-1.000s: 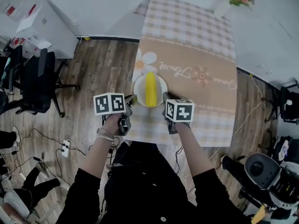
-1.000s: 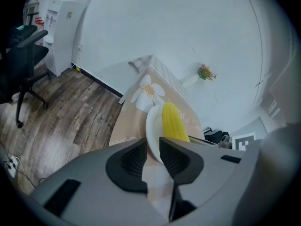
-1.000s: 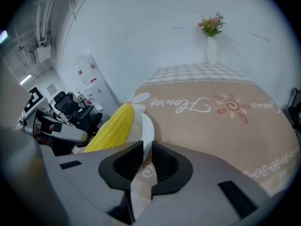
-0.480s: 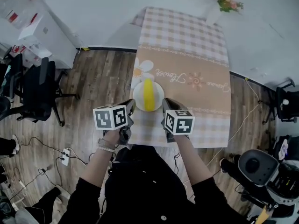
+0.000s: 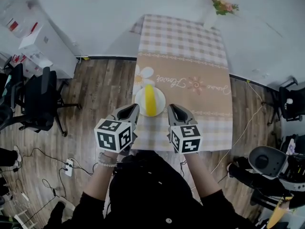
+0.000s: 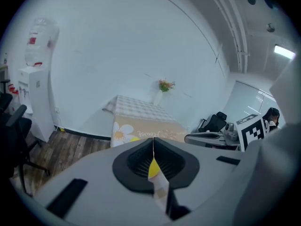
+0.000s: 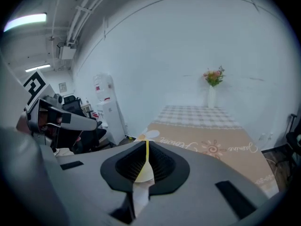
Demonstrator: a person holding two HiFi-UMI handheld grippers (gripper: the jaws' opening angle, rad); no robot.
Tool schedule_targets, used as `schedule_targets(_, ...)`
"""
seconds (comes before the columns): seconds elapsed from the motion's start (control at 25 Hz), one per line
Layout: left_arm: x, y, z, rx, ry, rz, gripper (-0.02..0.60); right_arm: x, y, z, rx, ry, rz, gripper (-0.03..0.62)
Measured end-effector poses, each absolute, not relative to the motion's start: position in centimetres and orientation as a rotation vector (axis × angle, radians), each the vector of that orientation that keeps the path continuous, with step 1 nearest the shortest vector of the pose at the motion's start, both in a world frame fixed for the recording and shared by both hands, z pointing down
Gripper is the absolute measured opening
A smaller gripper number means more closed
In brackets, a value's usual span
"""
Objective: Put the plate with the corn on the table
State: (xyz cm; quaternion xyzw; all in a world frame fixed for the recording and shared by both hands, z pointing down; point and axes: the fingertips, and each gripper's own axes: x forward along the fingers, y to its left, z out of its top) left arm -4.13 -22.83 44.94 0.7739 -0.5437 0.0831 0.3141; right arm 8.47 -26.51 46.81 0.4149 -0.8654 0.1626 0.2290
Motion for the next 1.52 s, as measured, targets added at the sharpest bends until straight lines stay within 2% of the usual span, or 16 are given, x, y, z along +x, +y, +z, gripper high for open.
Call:
schedule_targets(0.48,-3.9,-20.3,37.4,2.284,-1.565,0.212,0.017,8.9,-23.9,38.3,1.193,-2.504,0.203,0.051)
schedule_targets(0.72,-2.9,-19.1,35.7,2.406,-1.587,0.316,0.017,9.3,-22.9,35.4,1.247,-2.558,0.197,0.051)
schedule_targets(1.08,-0.8,-18.3,34.7,2.527,-1.526,0.371,0.015,9.5,-22.0,34.2,1.262,-2.578,0.177,0.049)
schedule_targets(1.52,-1.1,-18.3,34.4,2.538,-1.507,0.324,0.015,8.7,-21.8,33.8,1.254,-2.599,0.188,0.048)
